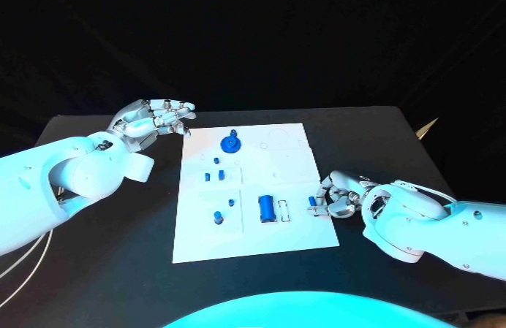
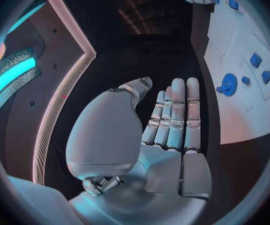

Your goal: Assemble the parts on the task board

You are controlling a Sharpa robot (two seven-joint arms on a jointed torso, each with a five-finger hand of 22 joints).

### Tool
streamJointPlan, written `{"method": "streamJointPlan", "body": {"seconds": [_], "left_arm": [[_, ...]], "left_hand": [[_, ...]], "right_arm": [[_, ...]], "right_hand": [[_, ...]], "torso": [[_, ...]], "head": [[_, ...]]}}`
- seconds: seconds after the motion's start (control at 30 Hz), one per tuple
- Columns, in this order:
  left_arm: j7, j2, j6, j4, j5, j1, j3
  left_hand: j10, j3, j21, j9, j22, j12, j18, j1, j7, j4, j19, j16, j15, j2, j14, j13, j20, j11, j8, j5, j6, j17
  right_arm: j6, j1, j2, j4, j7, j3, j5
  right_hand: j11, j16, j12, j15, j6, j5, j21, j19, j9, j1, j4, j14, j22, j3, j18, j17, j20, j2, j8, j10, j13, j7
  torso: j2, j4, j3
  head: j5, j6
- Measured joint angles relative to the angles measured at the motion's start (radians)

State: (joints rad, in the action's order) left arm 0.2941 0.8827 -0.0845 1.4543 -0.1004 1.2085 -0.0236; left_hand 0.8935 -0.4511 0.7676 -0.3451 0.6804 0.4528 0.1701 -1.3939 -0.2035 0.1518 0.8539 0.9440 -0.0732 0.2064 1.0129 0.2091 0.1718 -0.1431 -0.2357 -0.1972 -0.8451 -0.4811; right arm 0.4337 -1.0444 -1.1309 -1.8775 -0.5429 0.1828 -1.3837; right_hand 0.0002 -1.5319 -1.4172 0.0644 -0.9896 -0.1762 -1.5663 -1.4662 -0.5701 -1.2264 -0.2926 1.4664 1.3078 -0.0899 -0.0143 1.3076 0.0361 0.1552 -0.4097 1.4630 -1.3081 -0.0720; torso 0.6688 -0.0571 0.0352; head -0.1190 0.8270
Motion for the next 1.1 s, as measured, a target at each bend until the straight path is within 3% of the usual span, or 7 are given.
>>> {"method": "streamJointPlan", "body": {"seconds": [0.23,0.33,0.43,0.5,0.7,1.03,1.1], "left_arm": [[0.000,0.000,0.000,-0.001,-0.002,0.000,0.000],[0.000,0.000,0.000,-0.001,-0.003,0.000,0.000],[0.000,0.000,0.000,-0.001,-0.004,0.000,0.000],[0.000,0.000,0.000,-0.001,-0.005,0.000,0.000],[-0.001,0.000,0.000,-0.001,-0.006,0.000,0.000],[-0.001,0.003,0.000,0.000,-0.008,0.000,0.000],[-0.001,0.003,0.000,0.001,-0.008,0.000,0.000]], "left_hand": [[0.000,0.000,0.000,0.000,0.000,0.000,0.000,0.000,0.000,0.000,0.004,0.000,0.000,0.000,0.000,0.000,0.004,0.000,0.000,0.000,0.000,0.000],[0.000,0.000,0.000,0.000,0.000,0.000,0.000,0.000,0.000,0.000,0.004,0.000,0.000,0.000,0.000,0.000,0.004,0.000,0.000,0.000,0.000,0.000],[0.000,0.000,0.000,0.000,0.000,0.000,0.000,0.000,0.000,0.000,0.004,0.000,0.000,0.000,0.000,0.000,0.004,0.000,0.000,0.000,0.000,0.000],[0.000,0.000,0.000,0.000,0.000,0.000,0.000,0.000,0.000,0.000,0.004,0.000,0.000,0.000,0.000,0.000,0.004,0.000,0.000,0.000,0.000,0.000],[0.000,0.000,0.000,0.000,0.000,0.000,0.000,0.000,0.000,0.000,0.004,0.000,0.000,0.000,0.000,0.000,0.004,0.000,0.000,0.000,0.000,0.000],[0.000,0.000,0.000,0.000,0.000,0.000,0.000,0.000,0.000,0.000,0.004,0.000,0.000,0.000,0.000,0.000,0.004,0.000,0.000,0.000,0.000,0.000],[0.000,0.000,0.000,0.000,0.000,0.000,0.000,0.000,0.000,0.000,0.004,0.000,0.000,0.000,0.000,0.000,0.004,0.000,0.000,0.000,0.000,0.000]], "right_arm": [[-0.011,0.001,0.013,0.016,-0.003,-0.002,-0.020],[-0.019,0.001,0.020,0.023,-0.006,-0.003,-0.034],[-0.025,0.005,0.030,0.031,-0.011,-0.005,-0.057],[-0.028,0.007,0.033,0.031,-0.015,-0.006,-0.073],[-0.029,0.010,0.040,0.022,-0.019,-0.008,-0.108],[-0.005,0.014,0.036,0.008,-0.029,-0.006,-0.106],[0.004,0.015,0.032,0.000,-0.031,-0.005,-0.097]], "right_hand": [[0.000,0.000,0.000,0.000,-0.012,0.000,0.000,0.000,-0.007,-0.016,0.006,0.000,0.000,-0.006,0.000,0.000,0.000,0.004,-0.007,0.000,0.000,0.001],[0.000,0.000,0.000,0.000,-0.015,0.000,0.000,0.000,-0.045,-0.055,0.017,0.000,0.000,-0.017,0.000,0.000,0.000,0.009,-0.007,0.000,0.000,0.001],[-0.002,0.000,0.004,0.000,-0.012,0.000,0.000,0.000,-0.168,-0.097,0.026,0.000,0.000,-0.040,0.000,0.000,0.000,0.009,-0.004,0.002,0.000,0.004],[-0.004,0.000,0.004,0.000,-0.012,0.000,0.000,0.000,-0.181,-0.121,0.031,0.000,0.000,-0.064,0.000,0.000,0.000,0.017,0.005,0.004,0.000,0.005],[-0.004,0.000,0.004,0.004,-0.013,-0.004,0.000,0.000,-0.095,-0.178,0.024,-0.004,0.000,-0.123,0.000,0.000,0.000,0.020,0.023,0.004,0.000,0.009],[-0.004,0.000,0.004,0.007,-0.019,-0.004,0.000,0.000,-0.078,-0.186,0.014,0.000,0.000,-0.164,0.000,0.000,0.000,0.012,0.023,0.004,0.000,0.009],[-0.004,0.000,0.004,0.007,-0.021,-0.004,0.000,0.000,-0.019,-0.188,0.035,0.000,0.000,-0.189,0.000,0.000,0.000,0.010,0.023,0.004,0.000,0.011]], "torso": [[0.000,-0.0005,0.0012],[-0.001,-0.0005,0.0014],[-0.001,-0.0004,0.0014],[-0.001,-0.0004,0.0014],[-0.001,-0.0006,0.0013],[-0.001,0.0003,0.0019],[-0.001,0.0003,0.0018]], "head": [[-0.002,-0.001],[-0.003,0.000],[-0.003,0.000],[-0.002,0.000],[-0.002,0.000],[0.001,-0.004],[0.000,-0.005]]}}
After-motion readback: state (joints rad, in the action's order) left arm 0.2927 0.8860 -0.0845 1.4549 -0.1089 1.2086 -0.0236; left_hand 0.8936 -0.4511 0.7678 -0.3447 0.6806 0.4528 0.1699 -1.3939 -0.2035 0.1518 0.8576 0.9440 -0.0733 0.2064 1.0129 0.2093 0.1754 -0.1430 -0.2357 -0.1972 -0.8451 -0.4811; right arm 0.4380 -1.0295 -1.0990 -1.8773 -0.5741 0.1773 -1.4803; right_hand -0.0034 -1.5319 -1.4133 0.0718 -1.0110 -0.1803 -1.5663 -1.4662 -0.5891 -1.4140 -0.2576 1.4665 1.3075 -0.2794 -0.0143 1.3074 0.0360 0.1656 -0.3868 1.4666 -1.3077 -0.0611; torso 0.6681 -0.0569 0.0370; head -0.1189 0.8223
